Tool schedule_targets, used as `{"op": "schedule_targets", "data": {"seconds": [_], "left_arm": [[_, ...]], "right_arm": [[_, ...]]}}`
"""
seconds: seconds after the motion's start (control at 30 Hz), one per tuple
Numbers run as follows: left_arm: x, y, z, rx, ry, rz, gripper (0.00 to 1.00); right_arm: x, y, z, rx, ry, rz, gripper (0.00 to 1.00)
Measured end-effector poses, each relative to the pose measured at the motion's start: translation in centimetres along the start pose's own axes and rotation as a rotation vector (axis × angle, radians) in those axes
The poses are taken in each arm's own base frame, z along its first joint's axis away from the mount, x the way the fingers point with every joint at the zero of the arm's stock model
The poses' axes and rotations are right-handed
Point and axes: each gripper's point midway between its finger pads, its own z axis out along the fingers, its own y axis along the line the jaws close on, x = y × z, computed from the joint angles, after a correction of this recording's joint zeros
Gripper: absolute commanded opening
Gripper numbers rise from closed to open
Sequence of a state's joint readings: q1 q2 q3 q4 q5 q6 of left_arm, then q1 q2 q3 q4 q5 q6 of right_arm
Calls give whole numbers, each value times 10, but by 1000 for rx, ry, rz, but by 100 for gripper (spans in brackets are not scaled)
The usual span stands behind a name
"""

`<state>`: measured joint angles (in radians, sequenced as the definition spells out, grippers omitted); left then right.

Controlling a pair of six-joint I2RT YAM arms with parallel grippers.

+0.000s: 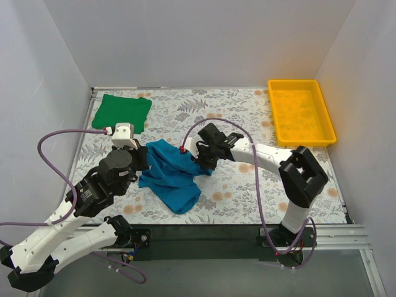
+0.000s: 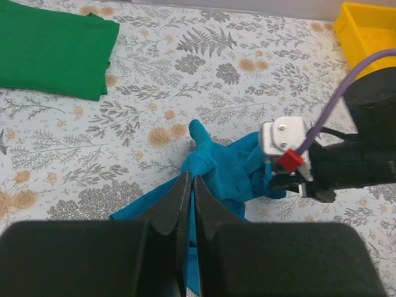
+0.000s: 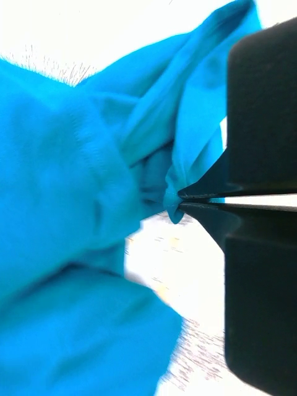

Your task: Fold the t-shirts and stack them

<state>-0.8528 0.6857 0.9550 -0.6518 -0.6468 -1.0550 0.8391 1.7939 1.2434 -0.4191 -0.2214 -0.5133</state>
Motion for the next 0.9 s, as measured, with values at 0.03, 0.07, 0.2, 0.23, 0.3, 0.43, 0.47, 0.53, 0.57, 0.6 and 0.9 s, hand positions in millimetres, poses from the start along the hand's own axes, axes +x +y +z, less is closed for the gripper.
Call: {"op": "schedule_targets", "data": {"seconds": [0.03, 0.07, 0.2, 0.23, 0.3, 0.43, 0.47, 0.53, 0.57, 0.6, 0.9], "left_arm": [[0, 0, 0, 0, -1, 0, 0], [0, 0, 0, 0, 0, 1, 0], [0, 0, 0, 0, 0, 5, 0], [0, 0, 0, -1, 0, 8, 0], [0, 0, 1, -2, 1, 15, 0], [-6, 1, 1, -9, -10, 41, 0], [-11, 0, 1, -11, -20, 47, 0], [-27, -3, 0, -6, -57, 51, 0], [-39, -5, -2, 1, -86, 49, 0], [-52, -7, -4, 7, -118, 43, 0], [-209, -6, -69, 56, -533, -101, 0]], "right_arm": [[-2, 1, -9, -5, -20, -10, 1], [-4, 2, -18, -13, -39, -17, 1], [-4, 0, -48, -21, -112, -37, 1], [0, -1, -56, -22, -124, -33, 1], [5, -8, -68, -14, -142, -17, 1], [20, -40, -104, 62, -184, 54, 1], [25, -51, -118, 97, -195, 80, 1], [32, -74, -149, 179, -218, 120, 1], [32, -86, -168, 223, -229, 135, 1], [29, -98, -187, 272, -249, 135, 1], [-66, -142, -397, 748, -492, -60, 1]]}}
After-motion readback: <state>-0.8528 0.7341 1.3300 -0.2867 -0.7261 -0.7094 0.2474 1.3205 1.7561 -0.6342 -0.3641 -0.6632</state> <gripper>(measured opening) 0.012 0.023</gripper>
